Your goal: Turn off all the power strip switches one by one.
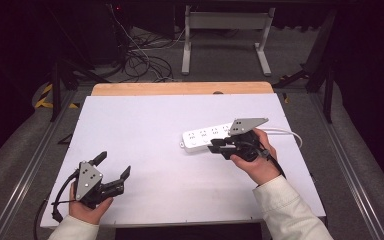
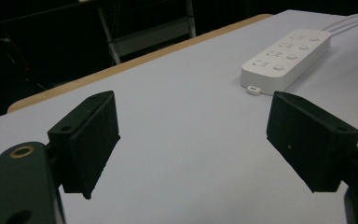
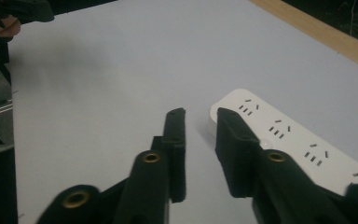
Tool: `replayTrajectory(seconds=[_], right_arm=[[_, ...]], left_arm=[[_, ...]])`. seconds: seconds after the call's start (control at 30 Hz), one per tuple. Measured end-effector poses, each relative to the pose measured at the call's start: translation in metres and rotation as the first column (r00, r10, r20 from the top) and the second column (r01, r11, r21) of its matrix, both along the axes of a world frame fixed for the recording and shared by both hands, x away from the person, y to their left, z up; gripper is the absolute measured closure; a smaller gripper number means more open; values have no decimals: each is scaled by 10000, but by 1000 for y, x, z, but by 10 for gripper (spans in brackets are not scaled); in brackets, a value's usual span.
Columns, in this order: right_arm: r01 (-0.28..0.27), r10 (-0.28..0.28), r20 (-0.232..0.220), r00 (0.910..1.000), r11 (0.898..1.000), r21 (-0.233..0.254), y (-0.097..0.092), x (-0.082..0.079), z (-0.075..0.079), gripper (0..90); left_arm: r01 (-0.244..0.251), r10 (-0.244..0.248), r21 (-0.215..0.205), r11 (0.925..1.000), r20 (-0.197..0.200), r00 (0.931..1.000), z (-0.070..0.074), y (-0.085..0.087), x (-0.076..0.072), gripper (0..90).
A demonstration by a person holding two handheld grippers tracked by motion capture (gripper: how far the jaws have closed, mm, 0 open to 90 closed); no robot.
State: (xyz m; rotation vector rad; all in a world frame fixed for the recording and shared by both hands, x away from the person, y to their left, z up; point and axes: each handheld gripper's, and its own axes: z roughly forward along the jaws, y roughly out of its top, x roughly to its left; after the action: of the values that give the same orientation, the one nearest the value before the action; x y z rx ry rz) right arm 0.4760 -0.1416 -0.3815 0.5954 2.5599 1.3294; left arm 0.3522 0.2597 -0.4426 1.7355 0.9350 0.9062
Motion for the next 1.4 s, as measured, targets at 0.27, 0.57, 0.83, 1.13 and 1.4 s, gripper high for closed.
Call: replayTrajectory(seconds=[0.27,0.57,0.83,1.13,1.4], right_arm=[[274,-281,-807,9963,9996,-100,10,6,2,900],[501,-542,-851,9949,9975,-492,27,22,-1,900],[637,-685,-755,9948,9959,-641,43,40,-13,900],[825,-860,-402,9955,9932,-816,54,53,-28,900],[1056,-1129,-611,9917,9881,-1114,63,68,-49,900]], left_arm=[[6,-6,12,10000,-10,10000,0,0,0,172],[-1,1,31,10000,-21,10000,0,0,0,173],[-3,3,38,10000,-33,10000,-1,0,1,173],[-5,5,55,10000,-41,10000,-1,1,1,173],[-3,3,27,10000,-71,10000,-1,1,1,173]])
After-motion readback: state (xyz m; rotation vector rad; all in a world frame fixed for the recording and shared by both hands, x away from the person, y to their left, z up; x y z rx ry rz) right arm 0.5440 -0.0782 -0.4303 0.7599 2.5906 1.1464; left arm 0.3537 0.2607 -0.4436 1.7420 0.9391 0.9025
